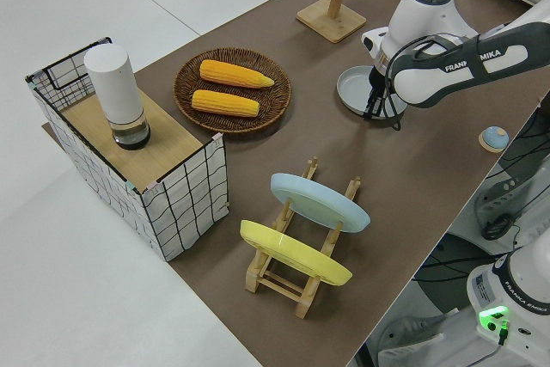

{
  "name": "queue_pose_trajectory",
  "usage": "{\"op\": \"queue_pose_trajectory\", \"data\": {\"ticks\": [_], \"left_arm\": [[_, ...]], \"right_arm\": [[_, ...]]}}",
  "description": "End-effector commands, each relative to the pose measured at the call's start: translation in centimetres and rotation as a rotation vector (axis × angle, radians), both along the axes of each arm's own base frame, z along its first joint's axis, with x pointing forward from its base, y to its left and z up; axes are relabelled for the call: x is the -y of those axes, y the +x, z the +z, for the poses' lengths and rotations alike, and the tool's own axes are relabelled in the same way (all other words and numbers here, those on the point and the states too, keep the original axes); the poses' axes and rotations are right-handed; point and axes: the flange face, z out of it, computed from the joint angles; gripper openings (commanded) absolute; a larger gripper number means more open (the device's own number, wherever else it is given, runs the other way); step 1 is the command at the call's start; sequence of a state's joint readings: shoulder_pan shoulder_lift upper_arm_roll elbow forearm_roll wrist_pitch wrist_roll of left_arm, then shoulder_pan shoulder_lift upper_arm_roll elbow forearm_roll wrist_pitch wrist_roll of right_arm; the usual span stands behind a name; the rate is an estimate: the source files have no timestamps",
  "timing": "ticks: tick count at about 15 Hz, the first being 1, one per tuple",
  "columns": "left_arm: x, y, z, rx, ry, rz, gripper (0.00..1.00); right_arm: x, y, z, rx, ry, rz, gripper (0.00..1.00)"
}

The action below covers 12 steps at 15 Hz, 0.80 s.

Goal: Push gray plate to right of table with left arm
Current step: 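Push the gray plate with the left gripper away from the basket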

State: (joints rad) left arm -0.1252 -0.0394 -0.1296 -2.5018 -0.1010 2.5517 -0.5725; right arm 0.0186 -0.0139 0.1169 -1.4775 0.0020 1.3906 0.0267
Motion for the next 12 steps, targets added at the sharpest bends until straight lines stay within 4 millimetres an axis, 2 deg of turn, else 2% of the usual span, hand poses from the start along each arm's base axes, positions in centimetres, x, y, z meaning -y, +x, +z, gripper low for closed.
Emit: {"op": "queue_pose_trajectory", "data": {"ticks": [1, 6, 12], "left_arm": [[3.9, -1.0, -0.4, -0.006, 0.001, 0.025, 0.0], [8.6, -1.9, -0.2, -0.012, -0.011, 0.049, 0.0], [16.7, -2.6, -1.2, 0.009, 0.042, 0.113, 0.0]], "right_arm": [[0.2, -0.2, 0.4, -0.005, 0.009, -0.006, 0.983], [0.2, -0.2, 0.4, -0.005, 0.009, -0.006, 0.983], [0.2, -0.3, 0.4, -0.005, 0.009, -0.006, 0.983]]}}
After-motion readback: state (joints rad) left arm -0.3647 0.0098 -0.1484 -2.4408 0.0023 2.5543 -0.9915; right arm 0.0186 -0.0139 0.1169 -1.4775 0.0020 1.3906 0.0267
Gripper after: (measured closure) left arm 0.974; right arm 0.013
